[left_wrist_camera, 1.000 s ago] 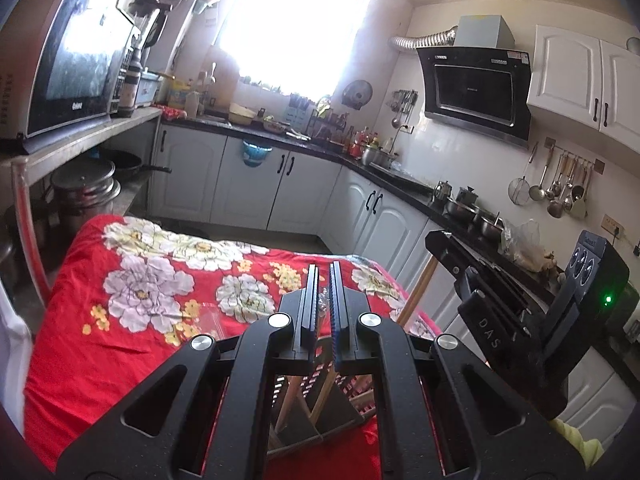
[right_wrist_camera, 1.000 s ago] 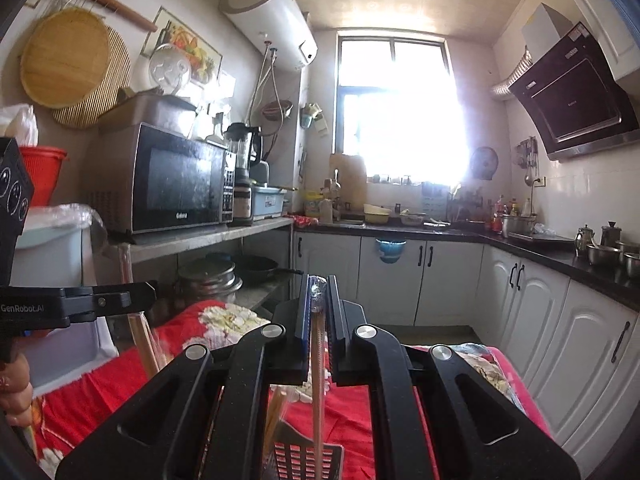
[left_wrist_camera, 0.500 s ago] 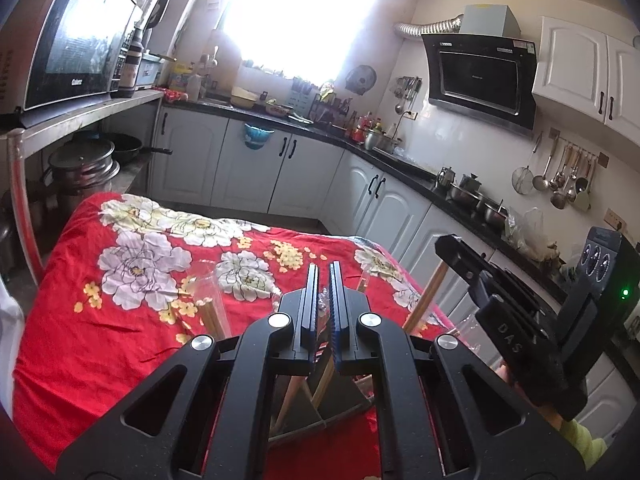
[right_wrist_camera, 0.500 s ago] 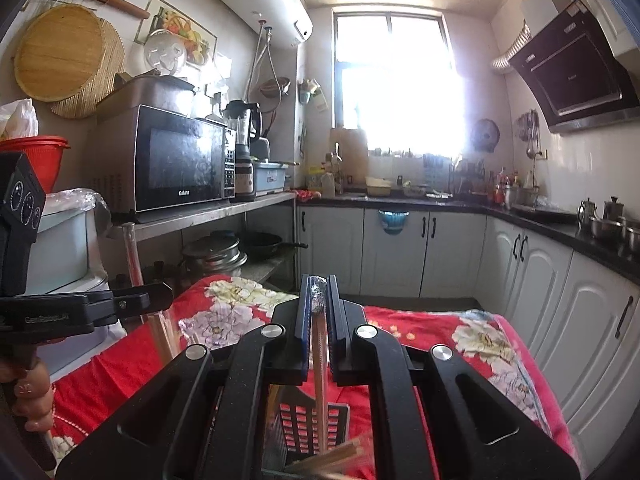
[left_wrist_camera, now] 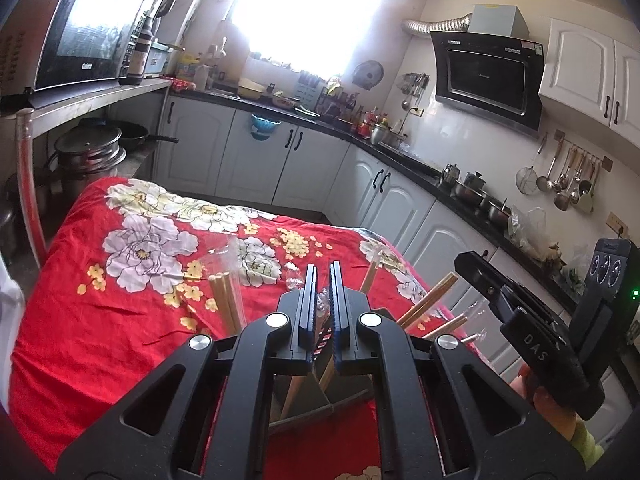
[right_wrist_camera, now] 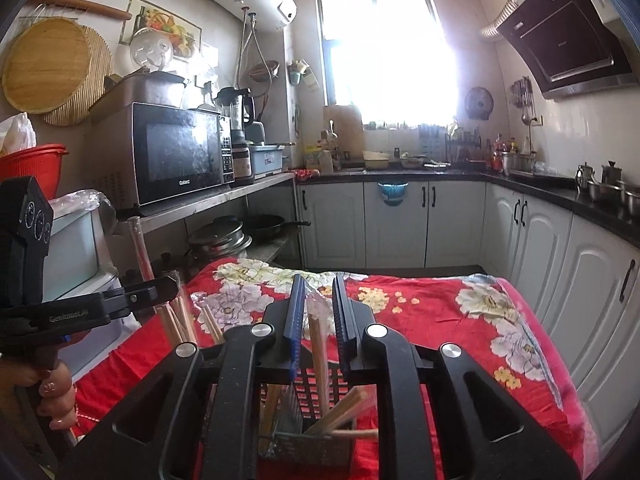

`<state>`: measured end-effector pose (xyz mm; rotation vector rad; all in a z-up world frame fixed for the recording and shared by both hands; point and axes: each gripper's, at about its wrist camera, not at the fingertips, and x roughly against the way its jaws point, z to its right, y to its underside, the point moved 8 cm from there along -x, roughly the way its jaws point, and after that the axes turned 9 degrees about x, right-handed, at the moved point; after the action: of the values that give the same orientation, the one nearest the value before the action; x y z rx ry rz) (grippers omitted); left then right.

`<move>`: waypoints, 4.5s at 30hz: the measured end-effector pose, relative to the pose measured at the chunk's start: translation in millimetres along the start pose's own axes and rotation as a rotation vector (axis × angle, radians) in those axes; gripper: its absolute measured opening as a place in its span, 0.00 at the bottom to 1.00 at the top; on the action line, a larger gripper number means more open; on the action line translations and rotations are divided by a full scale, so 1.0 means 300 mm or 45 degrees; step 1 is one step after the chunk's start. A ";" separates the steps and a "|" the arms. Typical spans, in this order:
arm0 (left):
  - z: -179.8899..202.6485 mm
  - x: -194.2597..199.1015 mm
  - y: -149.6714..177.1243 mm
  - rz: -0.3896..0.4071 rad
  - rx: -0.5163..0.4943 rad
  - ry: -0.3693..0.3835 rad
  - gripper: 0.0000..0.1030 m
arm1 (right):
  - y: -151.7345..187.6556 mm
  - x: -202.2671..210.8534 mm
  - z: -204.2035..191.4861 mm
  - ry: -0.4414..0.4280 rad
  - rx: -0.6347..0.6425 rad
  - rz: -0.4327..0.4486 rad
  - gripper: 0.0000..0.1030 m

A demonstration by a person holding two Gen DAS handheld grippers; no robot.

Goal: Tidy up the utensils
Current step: 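Lower both bundles into the basket and open both grippers, then move both open grippers back toward the last chopstick bundles on the cloth, then close the right gripper on a chopstick bundle while the left gripper grasps another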

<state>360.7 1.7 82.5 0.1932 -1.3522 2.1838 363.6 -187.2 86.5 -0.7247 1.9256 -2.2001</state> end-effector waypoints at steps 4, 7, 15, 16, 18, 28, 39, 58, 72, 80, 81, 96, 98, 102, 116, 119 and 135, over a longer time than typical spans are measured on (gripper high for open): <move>-0.009 0.008 0.005 -0.008 0.008 0.003 0.03 | 0.004 0.018 0.005 -0.001 -0.013 0.000 0.25; -0.010 0.013 0.007 -0.011 0.004 -0.002 0.03 | 0.008 0.026 0.004 -0.007 -0.012 -0.010 0.30; -0.016 0.040 0.014 -0.010 0.009 -0.006 0.33 | 0.014 0.050 0.002 -0.008 -0.021 -0.029 0.41; -0.016 0.044 0.017 -0.010 0.006 -0.007 0.35 | 0.014 0.050 0.003 -0.010 -0.021 -0.029 0.43; -0.018 0.052 0.021 -0.009 0.003 -0.014 0.43 | 0.014 0.060 0.000 -0.011 -0.023 -0.026 0.45; -0.053 0.094 0.048 -0.008 0.026 -0.047 0.56 | 0.023 0.107 -0.010 -0.007 -0.023 -0.032 0.54; -0.088 0.144 0.091 -0.015 0.053 -0.075 0.75 | 0.055 0.167 -0.034 -0.005 -0.019 -0.046 0.62; -0.088 0.218 0.211 -0.057 0.059 -0.062 0.90 | 0.164 0.252 -0.072 -0.010 -0.057 -0.133 0.76; -0.121 0.255 0.292 -0.079 0.092 -0.082 0.90 | 0.292 0.299 -0.082 -0.018 -0.058 -0.228 0.78; -0.126 0.254 0.356 -0.121 0.099 -0.085 0.90 | 0.360 0.321 -0.079 -0.014 -0.063 -0.277 0.78; -0.122 0.254 0.362 -0.124 0.095 -0.085 0.90 | 0.368 0.324 -0.079 -0.015 -0.065 -0.285 0.78; -0.074 0.186 0.513 -0.267 0.039 -0.086 0.90 | 0.515 0.351 -0.022 0.001 -0.084 -0.411 0.78; -0.059 0.168 0.545 -0.302 0.034 -0.076 0.90 | 0.542 0.343 -0.009 -0.014 -0.103 -0.447 0.78; -0.042 0.133 0.602 -0.355 0.011 -0.076 0.90 | 0.585 0.325 0.014 -0.028 -0.123 -0.506 0.78; -0.017 0.016 0.755 -0.544 0.005 -0.063 0.62 | 0.685 0.236 0.073 -0.103 -0.191 -0.641 0.77; -0.019 -0.010 0.781 -0.587 0.006 -0.067 0.53 | 0.696 0.214 0.070 -0.125 -0.186 -0.667 0.76; -0.052 -0.099 0.776 -0.640 -0.016 -0.145 0.35 | 0.744 0.008 0.015 -0.181 -0.064 -0.830 0.53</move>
<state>265.3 -74.2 -118.5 0.5928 -1.2156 1.7618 316.3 -231.9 -127.0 -1.6624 1.8549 -2.3275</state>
